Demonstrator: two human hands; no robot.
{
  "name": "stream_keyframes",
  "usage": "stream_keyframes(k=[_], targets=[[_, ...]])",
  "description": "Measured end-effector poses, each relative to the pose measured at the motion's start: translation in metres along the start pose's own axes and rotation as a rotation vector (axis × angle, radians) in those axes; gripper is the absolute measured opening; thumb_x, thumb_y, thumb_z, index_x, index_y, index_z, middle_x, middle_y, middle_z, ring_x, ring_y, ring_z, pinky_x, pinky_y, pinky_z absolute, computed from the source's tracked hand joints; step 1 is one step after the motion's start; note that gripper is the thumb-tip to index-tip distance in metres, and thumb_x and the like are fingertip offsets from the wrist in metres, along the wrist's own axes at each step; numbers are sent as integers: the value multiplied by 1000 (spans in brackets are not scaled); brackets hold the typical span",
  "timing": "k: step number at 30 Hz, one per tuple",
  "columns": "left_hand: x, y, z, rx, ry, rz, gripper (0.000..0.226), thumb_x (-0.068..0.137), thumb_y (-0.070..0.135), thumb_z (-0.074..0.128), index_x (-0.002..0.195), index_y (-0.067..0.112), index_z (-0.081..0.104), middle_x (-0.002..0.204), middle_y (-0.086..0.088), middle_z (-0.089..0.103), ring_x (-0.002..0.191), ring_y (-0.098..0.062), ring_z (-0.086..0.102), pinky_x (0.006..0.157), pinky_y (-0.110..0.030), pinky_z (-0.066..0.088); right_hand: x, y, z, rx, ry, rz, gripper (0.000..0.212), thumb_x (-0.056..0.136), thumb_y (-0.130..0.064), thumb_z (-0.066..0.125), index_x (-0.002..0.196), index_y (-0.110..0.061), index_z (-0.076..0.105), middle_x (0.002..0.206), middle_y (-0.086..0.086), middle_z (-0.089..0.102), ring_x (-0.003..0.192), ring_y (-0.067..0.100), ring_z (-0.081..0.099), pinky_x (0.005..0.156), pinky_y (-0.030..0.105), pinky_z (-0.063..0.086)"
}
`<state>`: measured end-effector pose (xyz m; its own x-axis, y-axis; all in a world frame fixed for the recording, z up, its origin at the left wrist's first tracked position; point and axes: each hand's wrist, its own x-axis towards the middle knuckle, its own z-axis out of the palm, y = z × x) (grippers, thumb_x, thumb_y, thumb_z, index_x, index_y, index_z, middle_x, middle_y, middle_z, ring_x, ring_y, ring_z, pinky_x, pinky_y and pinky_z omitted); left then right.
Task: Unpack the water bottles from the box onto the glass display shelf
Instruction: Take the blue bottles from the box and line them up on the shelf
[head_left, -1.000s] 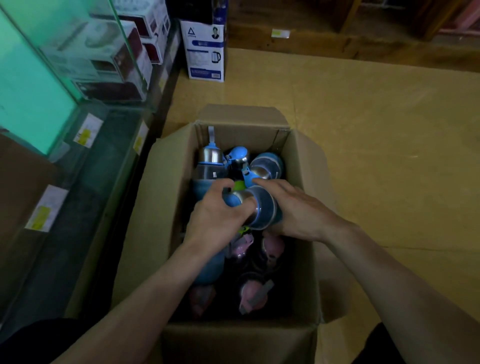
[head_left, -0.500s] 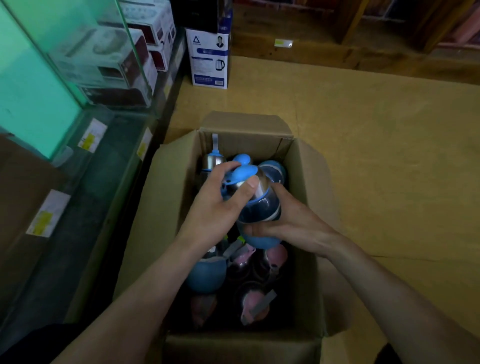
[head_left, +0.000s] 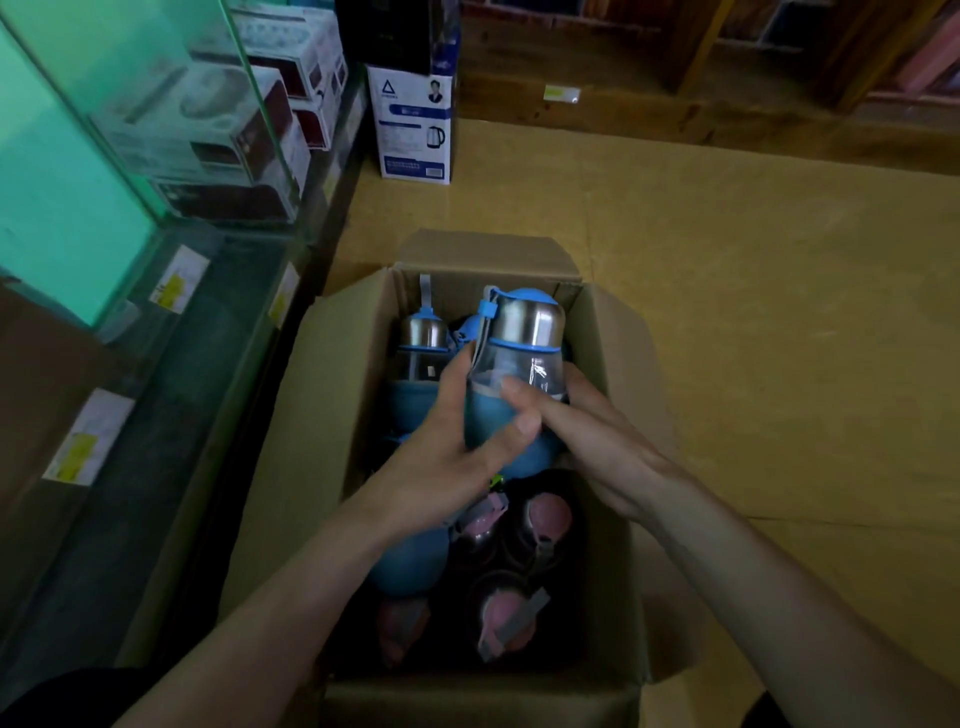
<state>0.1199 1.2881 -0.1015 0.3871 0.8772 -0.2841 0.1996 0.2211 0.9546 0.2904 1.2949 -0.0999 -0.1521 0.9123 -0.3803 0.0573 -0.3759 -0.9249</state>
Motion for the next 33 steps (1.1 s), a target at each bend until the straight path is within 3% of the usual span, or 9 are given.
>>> stream_keyframes(k=[3, 8, 19, 23, 25, 27, 29, 30, 33], targets=[[-1, 1, -3, 29, 3, 41, 91, 87, 25, 77, 154, 36, 17, 133, 23, 57, 114, 10, 60, 95, -17, 52, -1, 0, 2, 38, -51, 52, 58, 91, -59, 63, 143, -35, 53, 133, -9, 69, 121, 13, 68, 99, 47, 57], [0, -3, -6, -16, 125, 25, 71, 84, 23, 80, 137, 36, 35, 101, 27, 68, 93, 14, 66, 71, -9, 52, -8, -1, 2, 6, -151, 49, 70, 81, -69, 64, 144, -41, 49, 136, -12, 66, 120, 9, 67, 97, 47, 59], [-18, 11, 4, -148, 201, -60, 63, 81, 12, 82, 117, 47, 43, 101, 31, 68, 98, 6, 68, 74, -16, 56, -18, -17, 6, 165, -96, 158, 53, 86, -27, 76, 137, -28, 59, 121, -1, 76, 109, 18, 74, 85, 41, 61], [-40, 23, 9, -198, 227, -113, 72, 79, 8, 83, 132, 38, 44, 112, 19, 69, 105, 1, 68, 78, -16, 55, -33, -20, 12, 226, -106, 225, 57, 80, -27, 78, 134, -28, 61, 94, -13, 77, 87, 5, 74, 66, 22, 55], [-51, 31, 14, -205, 231, -137, 77, 80, 10, 83, 140, 31, 41, 118, 14, 68, 107, -2, 68, 80, -18, 56, -45, -21, 13, 261, -94, 255, 60, 78, -27, 81, 135, -28, 62, 106, -9, 78, 97, 12, 75, 76, 31, 61], [-62, 37, 17, -230, 237, -164, 73, 82, 5, 81, 139, 29, 42, 115, 14, 70, 101, -4, 70, 79, -23, 58, -59, -21, 16, 296, -77, 287, 58, 78, -28, 82, 133, -29, 63, 122, 2, 75, 111, 35, 71, 95, 59, 56], [-75, 46, 21, -258, 225, -203, 71, 82, 2, 81, 137, 28, 45, 111, 11, 72, 95, -12, 72, 81, -39, 61, -76, -22, 20, 324, -62, 311, 58, 78, -29, 81, 133, -28, 63, 124, 8, 73, 112, 48, 67, 96, 76, 47], [-80, 48, 23, -262, 218, -218, 73, 81, 2, 82, 139, 25, 45, 115, 8, 72, 100, -15, 72, 85, -44, 61, -84, -22, 21, 337, -54, 322, 59, 78, -28, 81, 134, -26, 63, 126, 8, 72, 112, 44, 68, 96, 77, 46], [-100, 64, 26, -268, 190, -242, 78, 79, 0, 83, 144, 21, 44, 124, 1, 69, 114, -16, 68, 95, -40, 58, -114, -31, 26, 373, -26, 357, 62, 81, -24, 78, 139, -22, 58, 134, 8, 69, 123, 31, 67, 105, 65, 49]])
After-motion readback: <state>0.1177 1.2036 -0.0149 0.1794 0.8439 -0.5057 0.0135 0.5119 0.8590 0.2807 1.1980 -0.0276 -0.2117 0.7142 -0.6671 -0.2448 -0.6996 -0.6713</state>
